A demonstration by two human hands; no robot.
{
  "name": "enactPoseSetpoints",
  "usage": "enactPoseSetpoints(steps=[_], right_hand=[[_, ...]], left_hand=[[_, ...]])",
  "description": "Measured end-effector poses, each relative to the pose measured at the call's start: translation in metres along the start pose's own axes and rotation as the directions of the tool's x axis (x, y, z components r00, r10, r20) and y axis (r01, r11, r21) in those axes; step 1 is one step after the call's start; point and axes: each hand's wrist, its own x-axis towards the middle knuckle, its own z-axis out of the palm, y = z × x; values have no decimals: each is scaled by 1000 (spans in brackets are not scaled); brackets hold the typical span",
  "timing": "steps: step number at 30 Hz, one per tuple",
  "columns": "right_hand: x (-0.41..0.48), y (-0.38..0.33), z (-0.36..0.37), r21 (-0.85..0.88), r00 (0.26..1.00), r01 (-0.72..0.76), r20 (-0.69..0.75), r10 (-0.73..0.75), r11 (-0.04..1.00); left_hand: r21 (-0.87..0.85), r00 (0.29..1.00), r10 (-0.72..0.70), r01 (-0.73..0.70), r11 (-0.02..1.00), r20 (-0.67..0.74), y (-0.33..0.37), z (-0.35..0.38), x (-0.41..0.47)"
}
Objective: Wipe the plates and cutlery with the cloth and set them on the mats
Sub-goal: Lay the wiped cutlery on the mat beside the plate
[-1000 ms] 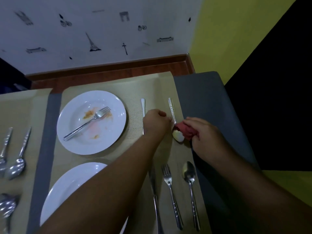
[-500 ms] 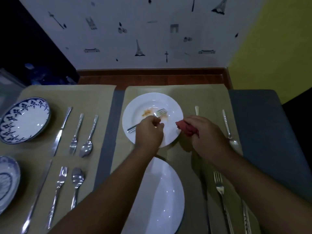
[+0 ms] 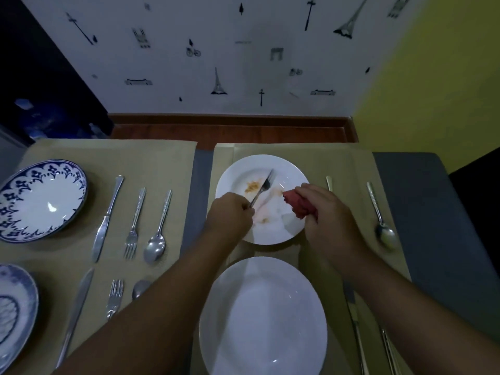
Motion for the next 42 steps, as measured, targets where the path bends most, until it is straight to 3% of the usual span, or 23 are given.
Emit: enactPoseSetpoints(steps=[3,6,8,10,14,18,22,27,31,33,35,37,42], right_hand=[[4,-19,10,-26,983,181,48,-179,983],[6,-19,24,-113,919,360,214,-331,926],[9,-10,31,-181,874,440,311,-373,880],[17,0,34,-206,878,425,332,-346,881],[37,8,31,-213,971,184,193,-144,960],[33,-2,22,-145,996,47,84,-35,988],[18,-16,24,-122,989,134,75,-125,983],[6,-11,31,-156,873,420,339,-350,894],[23,2,27,-177,942,286,234,-242,942],[22,1,27,-201,936,315,226,-269,928],[12,-3,29,-203,878,442,301,-373,874],[11,1,27,-212,867,451,333,-369,867],[27,20,12,-245,986,99,158,-61,964]], left_hand=[[-272,990,-50,86,958,135,5,-3,-21],[-540,958,-68,215,814,279,7,-8,-38],[-632,939,-108,301,714,325,3,-11,-43],[-686,921,-157,372,625,357,-6,-12,-46],[-672,907,-197,410,617,372,-18,-15,-48],[-604,901,-294,433,669,321,-11,-14,-42],[-579,945,-229,324,748,233,-7,-7,-40],[-579,969,-139,235,781,205,-3,-8,-46],[-550,979,-123,192,813,160,-2,-7,-54],[-566,978,-124,197,800,165,-1,-7,-55],[-593,972,-138,227,773,192,-3,-8,-56],[-621,963,-135,253,742,231,-8,-8,-58],[-686,900,-219,430,588,377,-14,-4,-67]])
